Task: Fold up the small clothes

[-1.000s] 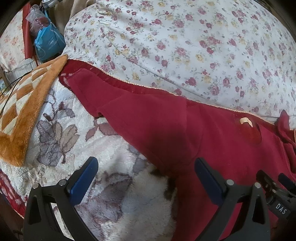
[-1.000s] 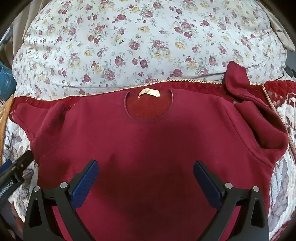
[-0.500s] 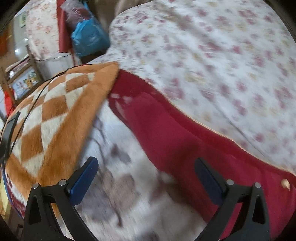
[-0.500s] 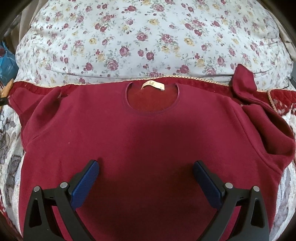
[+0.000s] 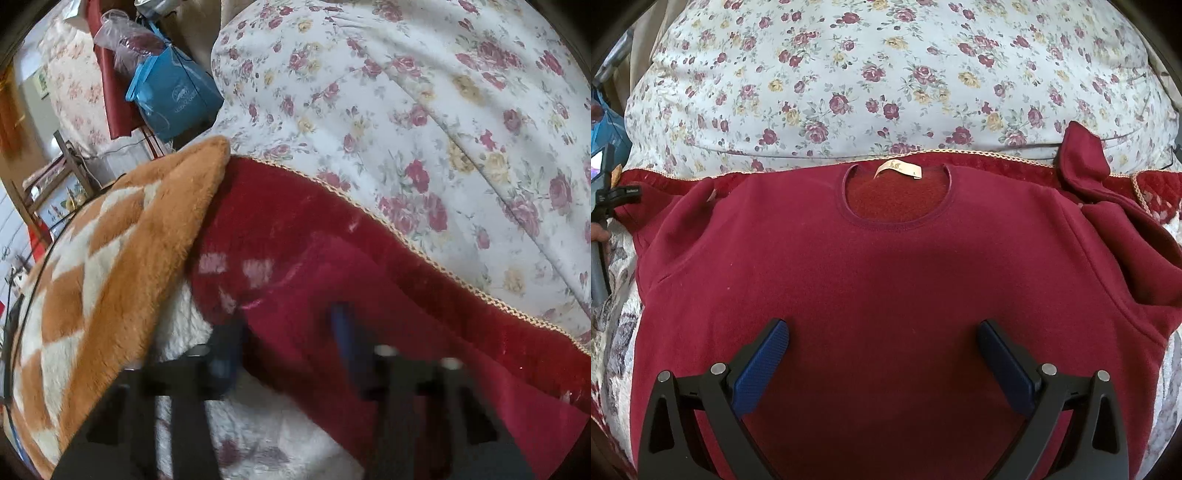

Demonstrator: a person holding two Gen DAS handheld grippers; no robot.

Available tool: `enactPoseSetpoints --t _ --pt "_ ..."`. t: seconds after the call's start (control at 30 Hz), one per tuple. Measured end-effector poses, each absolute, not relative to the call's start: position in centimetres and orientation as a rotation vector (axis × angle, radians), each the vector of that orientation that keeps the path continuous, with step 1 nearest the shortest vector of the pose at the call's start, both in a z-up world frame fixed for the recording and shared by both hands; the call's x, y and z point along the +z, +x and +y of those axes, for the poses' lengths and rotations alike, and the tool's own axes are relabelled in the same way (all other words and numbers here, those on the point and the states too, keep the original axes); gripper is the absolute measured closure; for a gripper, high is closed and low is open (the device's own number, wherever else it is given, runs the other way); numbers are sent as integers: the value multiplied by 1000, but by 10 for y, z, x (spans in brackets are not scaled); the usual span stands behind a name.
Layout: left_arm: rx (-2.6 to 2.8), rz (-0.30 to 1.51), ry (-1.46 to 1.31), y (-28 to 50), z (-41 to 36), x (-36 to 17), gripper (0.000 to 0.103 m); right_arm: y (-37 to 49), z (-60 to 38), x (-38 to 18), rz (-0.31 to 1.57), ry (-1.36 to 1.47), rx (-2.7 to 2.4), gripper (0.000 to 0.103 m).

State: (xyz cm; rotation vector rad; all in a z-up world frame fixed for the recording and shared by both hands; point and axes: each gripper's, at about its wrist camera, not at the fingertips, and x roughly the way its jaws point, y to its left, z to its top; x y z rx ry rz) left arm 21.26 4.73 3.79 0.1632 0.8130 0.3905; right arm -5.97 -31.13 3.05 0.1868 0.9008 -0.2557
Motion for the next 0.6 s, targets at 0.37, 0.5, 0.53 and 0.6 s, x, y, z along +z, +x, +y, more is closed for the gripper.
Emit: enactPoseSetpoints --t 0.37,0.5,0.53,0.6 --pt "-70 812 -39 137 -7 123 95 -62 -313 39 894 165 -209 1" --pt "-278 765 -38 85 -75 175 95 -80 -326 70 834 118 -245 2" --pt "-320 764 -45 77 -90 182 95 -87 -335 80 823 137 -250 2" --pt "-413 764 -42 56 -130 191 95 -97 -350 94 813 165 -269 1"
